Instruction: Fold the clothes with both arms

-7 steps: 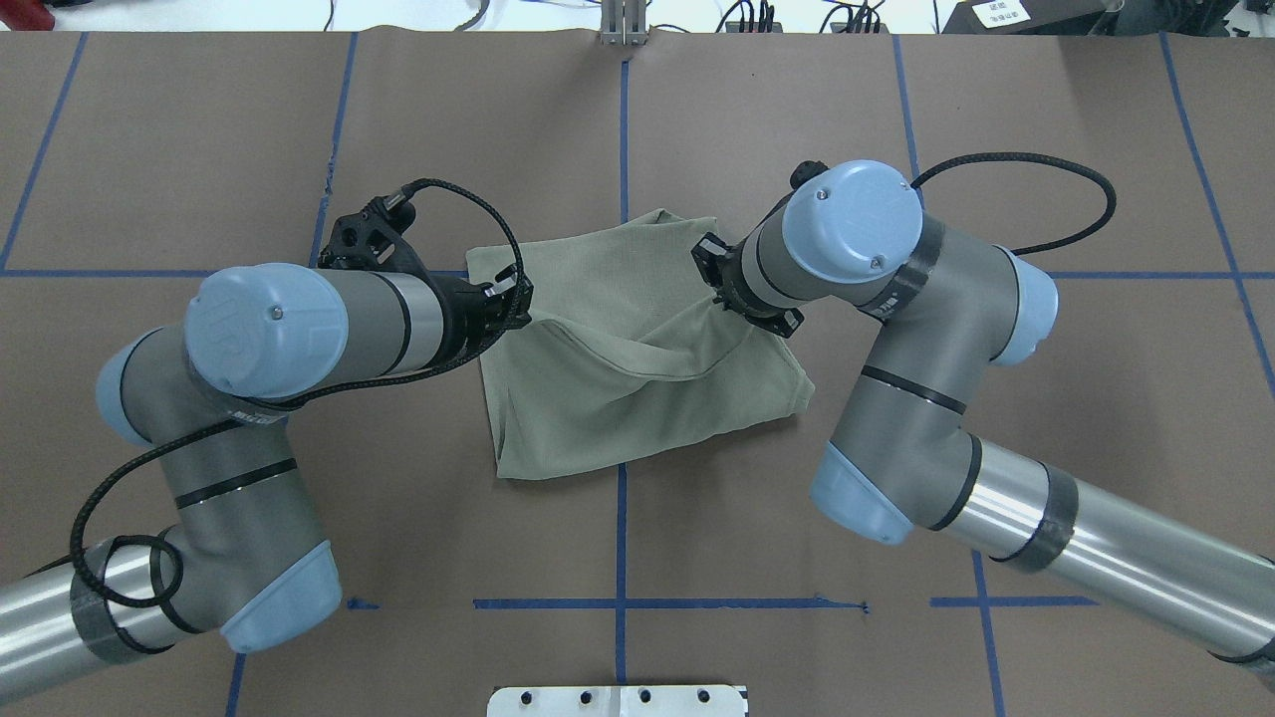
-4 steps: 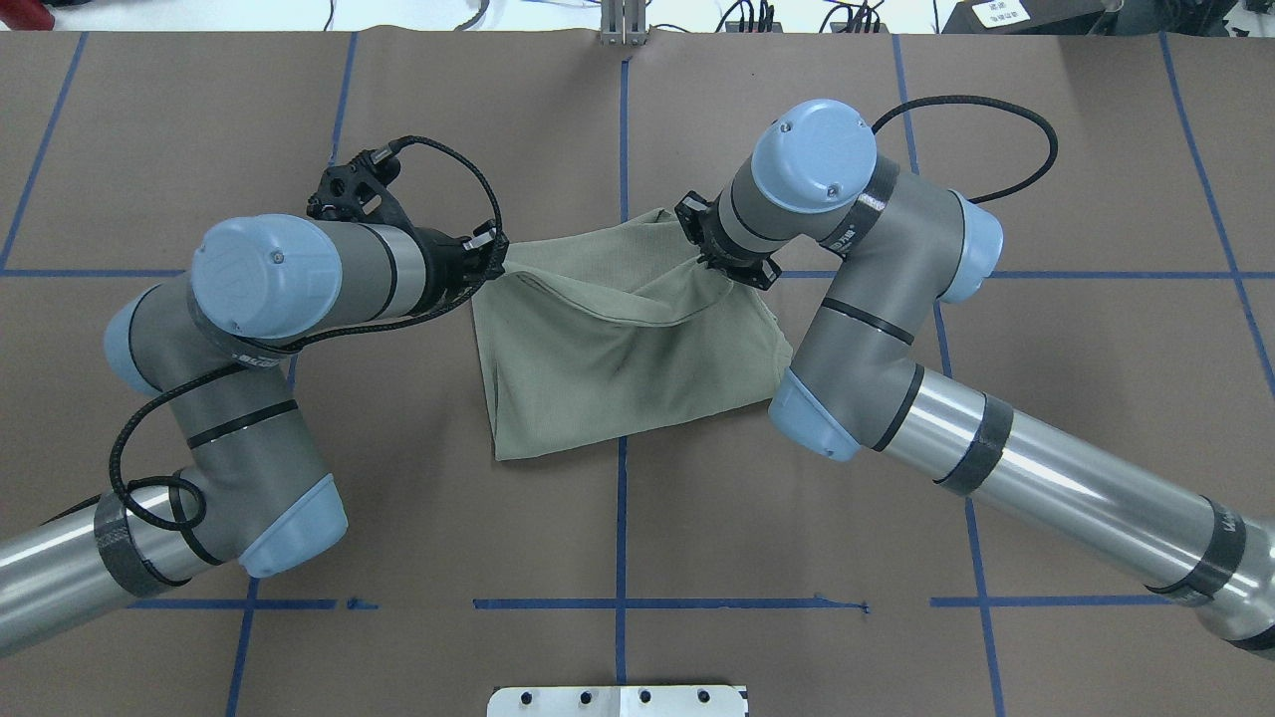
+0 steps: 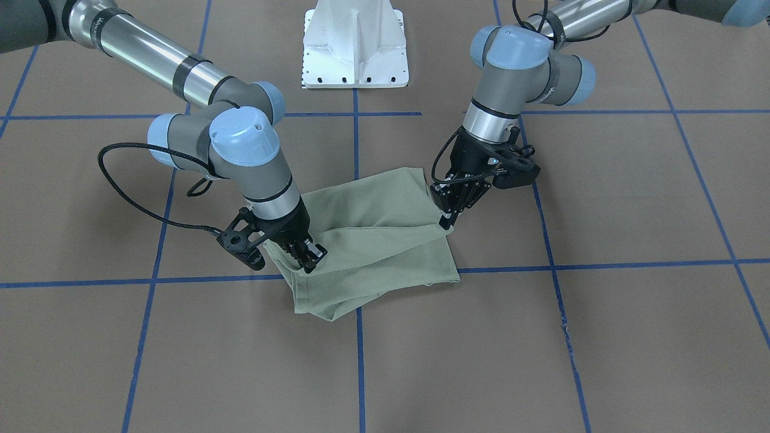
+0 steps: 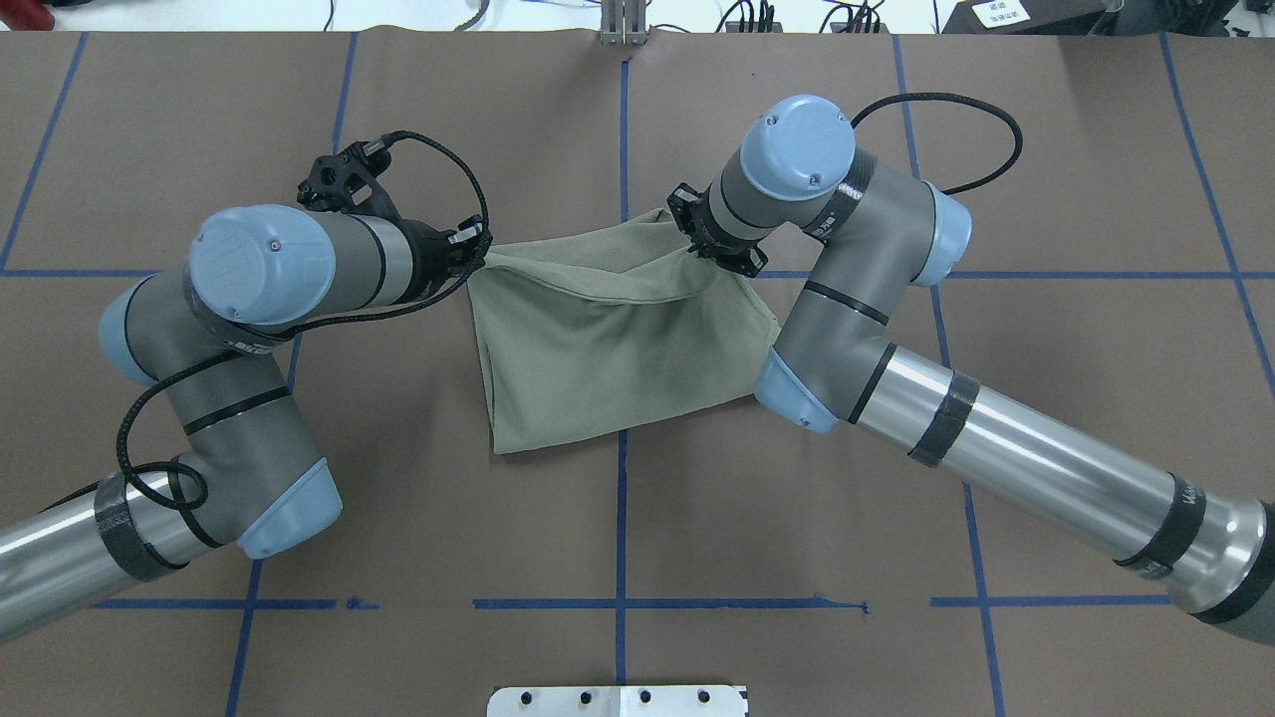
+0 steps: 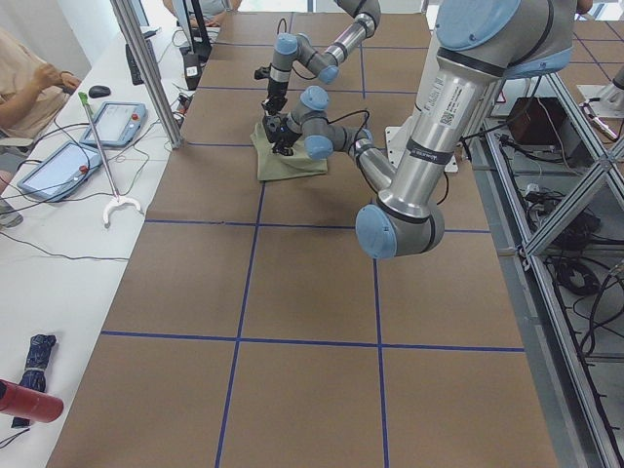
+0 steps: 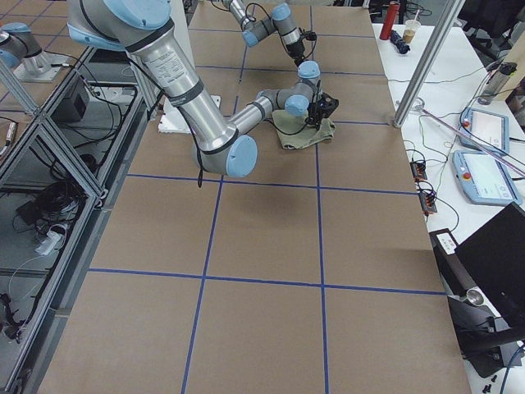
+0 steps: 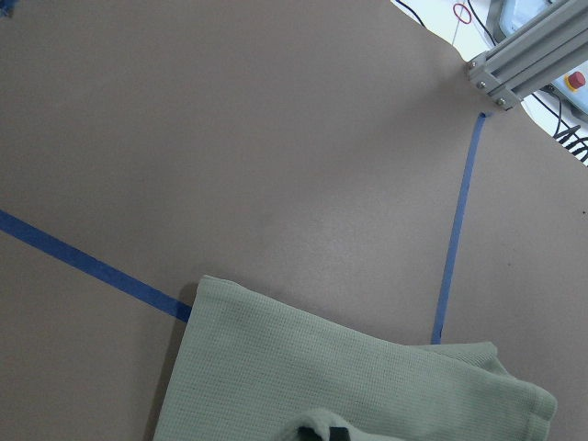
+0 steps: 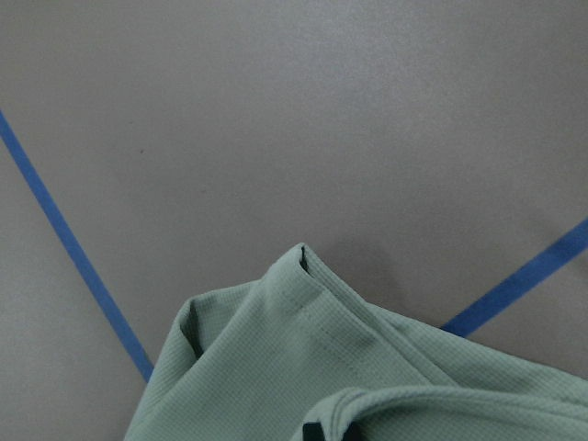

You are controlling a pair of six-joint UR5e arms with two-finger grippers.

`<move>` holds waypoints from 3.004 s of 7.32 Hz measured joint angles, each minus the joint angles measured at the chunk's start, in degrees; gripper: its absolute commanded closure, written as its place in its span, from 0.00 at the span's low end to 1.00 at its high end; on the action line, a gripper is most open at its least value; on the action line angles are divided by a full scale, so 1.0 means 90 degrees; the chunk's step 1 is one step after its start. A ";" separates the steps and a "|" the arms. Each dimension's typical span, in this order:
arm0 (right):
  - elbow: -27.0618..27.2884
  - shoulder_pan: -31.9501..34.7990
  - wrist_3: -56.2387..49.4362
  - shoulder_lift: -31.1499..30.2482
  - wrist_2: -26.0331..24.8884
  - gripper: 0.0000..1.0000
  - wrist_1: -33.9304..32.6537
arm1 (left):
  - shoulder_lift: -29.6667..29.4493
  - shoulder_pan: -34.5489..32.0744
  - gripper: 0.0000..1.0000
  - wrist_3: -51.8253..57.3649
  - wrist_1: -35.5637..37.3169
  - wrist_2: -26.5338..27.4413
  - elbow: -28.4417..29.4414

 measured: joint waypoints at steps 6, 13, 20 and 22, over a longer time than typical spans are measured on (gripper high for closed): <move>-0.0576 0.0841 -0.1300 0.0436 0.1300 0.00 0.0222 | -0.0176 -0.0528 0.36 0.0647 -0.1397 0.0006 0.1276; 0.1040 0.1501 -0.2973 -0.1494 0.1584 0.00 0.0187 | 0.0862 -0.1769 0.35 0.3255 -0.1288 -0.2421 0.0234; 0.1045 0.4111 -1.0041 -0.3045 0.2707 0.00 -0.2181 | 0.1374 -0.4396 0.00 0.9625 0.1437 -0.3734 0.0426; 0.1053 0.4408 -1.0445 -0.3588 0.3011 0.00 -0.2248 | 0.1546 -0.4723 0.00 1.0216 0.1979 -0.4380 0.0537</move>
